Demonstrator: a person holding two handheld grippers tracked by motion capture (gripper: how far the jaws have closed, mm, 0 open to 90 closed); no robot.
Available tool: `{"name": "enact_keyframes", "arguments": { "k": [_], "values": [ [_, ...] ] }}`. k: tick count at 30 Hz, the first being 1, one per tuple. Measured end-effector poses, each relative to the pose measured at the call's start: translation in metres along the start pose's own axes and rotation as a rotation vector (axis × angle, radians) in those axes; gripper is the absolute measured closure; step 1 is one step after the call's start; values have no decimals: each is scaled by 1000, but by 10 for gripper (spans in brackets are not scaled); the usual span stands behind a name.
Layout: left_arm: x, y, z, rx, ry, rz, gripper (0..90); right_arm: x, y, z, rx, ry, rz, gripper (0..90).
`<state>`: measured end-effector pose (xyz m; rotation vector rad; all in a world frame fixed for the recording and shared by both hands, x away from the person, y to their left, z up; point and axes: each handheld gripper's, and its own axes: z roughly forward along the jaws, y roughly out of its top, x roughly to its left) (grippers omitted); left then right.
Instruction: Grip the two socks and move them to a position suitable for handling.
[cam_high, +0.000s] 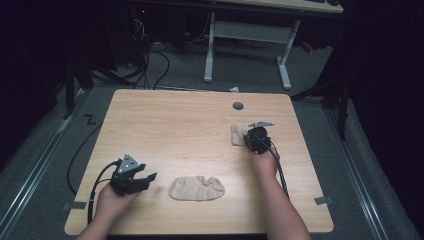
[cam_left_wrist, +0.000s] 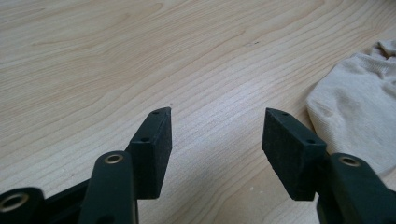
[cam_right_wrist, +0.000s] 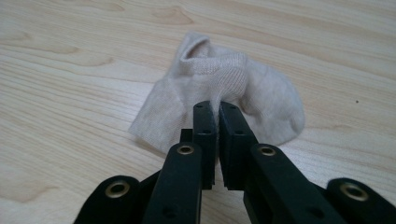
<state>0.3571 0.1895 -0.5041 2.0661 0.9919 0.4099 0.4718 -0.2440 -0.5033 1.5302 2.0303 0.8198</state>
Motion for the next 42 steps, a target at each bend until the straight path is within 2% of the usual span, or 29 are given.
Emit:
{"name": "enact_keyframes", "arguments": {
  "k": [8,15,20,22,25,34,38,42],
  "values": [
    [-1,0,0,-13,-12,-3,430,10,6,-26,-64,35,-44,868],
    [-6,1,2,-17,-32,15,425,19,11,-59,-130,55,-86,868],
    [-7,2,0,-29,-38,19,415,23,12,-81,-178,69,-90,868],
    [-7,2,-1,-39,-42,7,411,23,12,-88,-196,86,-86,868],
    [-6,2,-2,-40,-38,10,410,25,12,-98,-221,103,-84,868],
    [-5,1,-2,-43,-29,10,405,39,20,-114,-270,142,-130,868],
    [-4,1,-2,-43,-27,11,404,51,25,-117,-292,167,-153,867],
    [-4,1,-2,-41,-27,11,402,69,28,-117,-299,211,-171,868]
  ]
}}
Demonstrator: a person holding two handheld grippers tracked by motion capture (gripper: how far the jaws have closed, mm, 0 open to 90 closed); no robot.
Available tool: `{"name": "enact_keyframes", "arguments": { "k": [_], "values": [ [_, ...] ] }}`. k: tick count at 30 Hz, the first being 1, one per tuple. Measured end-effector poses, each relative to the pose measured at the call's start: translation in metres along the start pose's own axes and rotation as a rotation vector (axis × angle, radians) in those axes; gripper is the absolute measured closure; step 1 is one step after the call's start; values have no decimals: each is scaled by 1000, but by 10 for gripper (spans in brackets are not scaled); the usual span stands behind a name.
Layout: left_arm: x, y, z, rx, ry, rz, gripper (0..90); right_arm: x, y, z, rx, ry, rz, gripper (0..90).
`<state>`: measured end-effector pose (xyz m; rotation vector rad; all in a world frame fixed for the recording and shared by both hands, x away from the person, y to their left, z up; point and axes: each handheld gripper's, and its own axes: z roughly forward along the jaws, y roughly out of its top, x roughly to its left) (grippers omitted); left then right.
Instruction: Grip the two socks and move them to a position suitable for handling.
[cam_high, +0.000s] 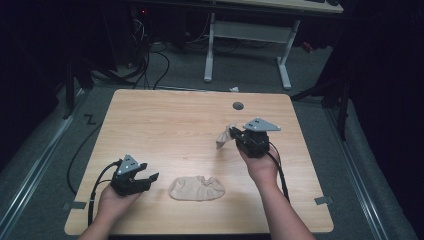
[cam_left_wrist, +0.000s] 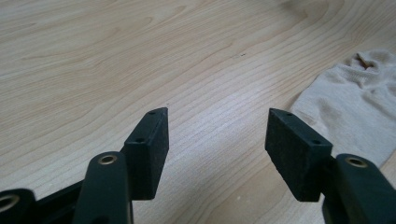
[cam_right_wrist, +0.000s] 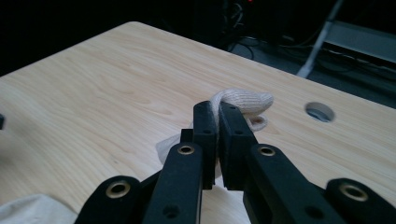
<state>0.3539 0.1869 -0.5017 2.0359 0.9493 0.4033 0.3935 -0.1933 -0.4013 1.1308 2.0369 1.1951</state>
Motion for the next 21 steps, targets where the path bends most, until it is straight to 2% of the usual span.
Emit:
{"name": "enact_keyframes", "arguments": {
  "k": [8,15,19,21],
  "values": [
    [1,0,-2,-4,5,1,401,43,11,25,-9,110,-41,868],
    [2,-1,-2,-8,7,-4,401,91,23,49,-14,217,-89,867],
    [3,-1,-4,-7,10,-2,401,109,23,62,4,243,-125,867],
    [3,-1,-5,-11,8,-8,400,112,17,68,28,244,-139,868]
  ]
}}
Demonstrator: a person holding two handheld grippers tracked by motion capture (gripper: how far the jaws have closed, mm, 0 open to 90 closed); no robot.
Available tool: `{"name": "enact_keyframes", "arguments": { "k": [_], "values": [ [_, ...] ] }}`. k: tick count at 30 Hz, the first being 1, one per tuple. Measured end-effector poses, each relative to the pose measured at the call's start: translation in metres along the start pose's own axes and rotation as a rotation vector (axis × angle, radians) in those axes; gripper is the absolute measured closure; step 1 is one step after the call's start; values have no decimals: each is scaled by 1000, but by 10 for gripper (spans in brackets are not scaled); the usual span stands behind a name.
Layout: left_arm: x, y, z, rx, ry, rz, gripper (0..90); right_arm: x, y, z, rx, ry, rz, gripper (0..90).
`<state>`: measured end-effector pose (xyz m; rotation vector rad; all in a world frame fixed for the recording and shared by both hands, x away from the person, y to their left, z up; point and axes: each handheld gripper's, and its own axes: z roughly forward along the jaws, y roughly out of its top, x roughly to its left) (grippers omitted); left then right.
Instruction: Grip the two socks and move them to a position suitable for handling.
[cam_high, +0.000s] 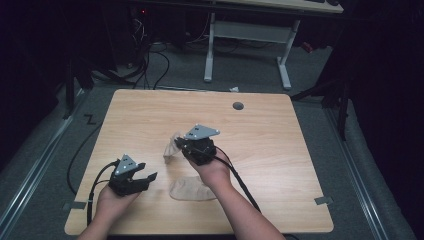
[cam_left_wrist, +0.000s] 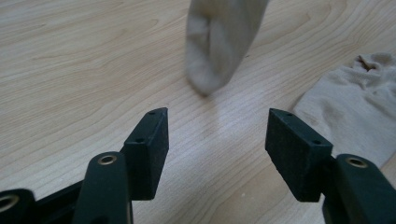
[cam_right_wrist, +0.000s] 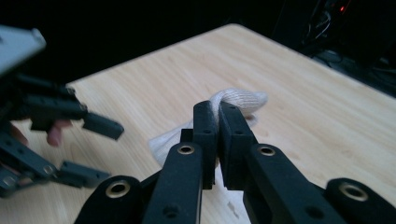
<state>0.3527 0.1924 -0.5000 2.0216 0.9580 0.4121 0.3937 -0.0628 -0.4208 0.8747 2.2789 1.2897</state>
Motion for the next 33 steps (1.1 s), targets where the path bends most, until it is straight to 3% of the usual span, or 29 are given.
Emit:
{"name": "enact_keyframes", "arguments": {
  "k": [6,14,20,29,33],
  "values": [
    [2,0,-1,0,-3,-9,401,-14,-25,5,66,-19,44,867],
    [0,0,4,13,-22,-18,407,-46,-67,2,164,-61,108,866],
    [-2,0,7,25,-23,-12,407,-59,-92,-1,198,-72,163,865],
    [-2,0,9,40,-27,-10,414,-70,-118,-6,254,-80,190,851],
    [-4,1,15,55,-7,9,414,-73,-124,-9,250,-124,171,786]
  ]
}}
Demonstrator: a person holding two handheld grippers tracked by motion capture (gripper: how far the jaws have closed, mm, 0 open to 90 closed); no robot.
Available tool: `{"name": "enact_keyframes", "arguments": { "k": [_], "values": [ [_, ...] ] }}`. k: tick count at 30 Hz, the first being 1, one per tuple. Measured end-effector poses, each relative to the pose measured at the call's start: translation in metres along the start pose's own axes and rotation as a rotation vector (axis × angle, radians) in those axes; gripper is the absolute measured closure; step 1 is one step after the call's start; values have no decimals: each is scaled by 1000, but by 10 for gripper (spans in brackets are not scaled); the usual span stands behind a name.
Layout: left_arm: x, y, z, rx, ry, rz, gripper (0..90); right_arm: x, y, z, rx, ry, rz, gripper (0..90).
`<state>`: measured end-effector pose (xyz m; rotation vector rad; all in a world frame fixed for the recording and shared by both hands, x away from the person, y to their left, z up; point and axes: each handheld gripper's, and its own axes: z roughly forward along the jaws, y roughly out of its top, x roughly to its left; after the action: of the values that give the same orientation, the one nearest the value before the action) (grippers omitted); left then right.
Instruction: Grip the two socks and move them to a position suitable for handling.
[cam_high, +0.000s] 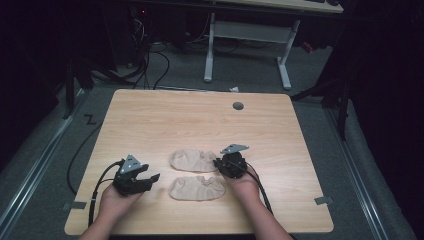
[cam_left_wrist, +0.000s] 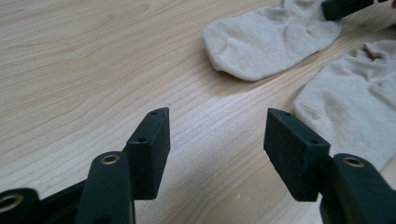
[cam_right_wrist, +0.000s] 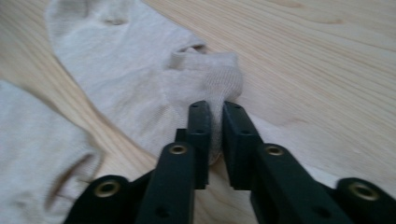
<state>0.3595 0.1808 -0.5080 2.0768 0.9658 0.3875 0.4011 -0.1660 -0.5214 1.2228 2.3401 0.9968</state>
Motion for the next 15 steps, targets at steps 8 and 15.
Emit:
{"name": "enact_keyframes", "arguments": {
  "k": [8,15],
  "values": [
    [2,13,22,2,-33,-78,417,-6,-2,-6,-10,-44,30,649],
    [-3,37,54,-8,2,-66,454,-9,-5,-4,-30,-14,51,642]
  ]
}}
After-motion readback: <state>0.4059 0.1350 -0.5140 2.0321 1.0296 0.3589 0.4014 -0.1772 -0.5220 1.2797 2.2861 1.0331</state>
